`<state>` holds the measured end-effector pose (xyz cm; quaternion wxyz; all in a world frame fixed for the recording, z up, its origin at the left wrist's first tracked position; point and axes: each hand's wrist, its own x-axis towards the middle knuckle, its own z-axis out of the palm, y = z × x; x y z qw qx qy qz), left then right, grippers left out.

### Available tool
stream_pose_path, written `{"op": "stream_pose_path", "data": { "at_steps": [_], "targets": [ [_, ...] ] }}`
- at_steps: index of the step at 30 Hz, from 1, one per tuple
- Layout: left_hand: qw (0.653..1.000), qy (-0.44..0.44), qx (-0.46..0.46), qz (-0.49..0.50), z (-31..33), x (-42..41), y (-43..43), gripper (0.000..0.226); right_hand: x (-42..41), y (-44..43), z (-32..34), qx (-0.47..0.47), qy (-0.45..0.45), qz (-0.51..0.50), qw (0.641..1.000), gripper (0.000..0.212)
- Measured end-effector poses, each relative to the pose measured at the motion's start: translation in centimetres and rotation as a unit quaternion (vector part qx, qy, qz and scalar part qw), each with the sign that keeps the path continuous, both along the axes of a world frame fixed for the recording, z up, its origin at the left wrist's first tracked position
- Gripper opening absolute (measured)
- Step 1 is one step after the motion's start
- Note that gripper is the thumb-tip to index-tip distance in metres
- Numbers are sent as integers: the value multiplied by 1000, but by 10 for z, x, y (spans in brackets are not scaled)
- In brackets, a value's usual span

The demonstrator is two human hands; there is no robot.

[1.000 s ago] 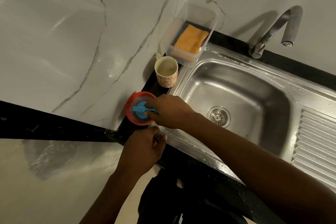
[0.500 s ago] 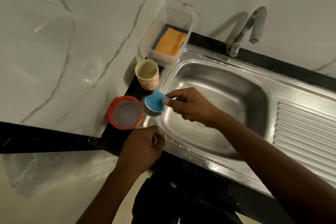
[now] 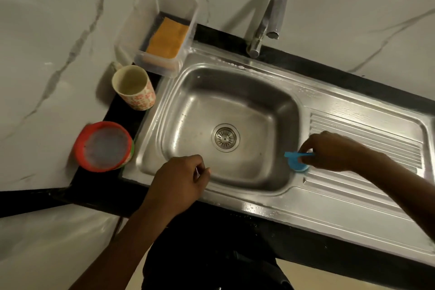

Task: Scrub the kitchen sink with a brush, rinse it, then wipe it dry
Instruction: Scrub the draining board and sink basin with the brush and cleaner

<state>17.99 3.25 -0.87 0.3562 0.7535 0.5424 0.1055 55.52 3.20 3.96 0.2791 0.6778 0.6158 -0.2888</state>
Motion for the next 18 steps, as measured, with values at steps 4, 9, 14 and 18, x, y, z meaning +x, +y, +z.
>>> {"op": "stream_pose_path", "data": {
  "at_steps": [4, 9, 14, 18],
  "targets": [
    [1000, 0, -3, -24, -1, 19, -1, 24, -5, 37, -19, 63, -124, 138, 981, 29],
    [999, 8, -7, -52, -1, 34, -6, 23, 4, 101, -21, 125, -214, 224, 943, 28],
    [999, 8, -17, -41, -3, 41, -9, 23, -52, 24, -70, -93, -61, 188, 976, 29],
    [999, 11, -25, -39, -3, 42, -12, 24, -59, 39, -74, -80, -74, 238, 965, 30]
  ]
}}
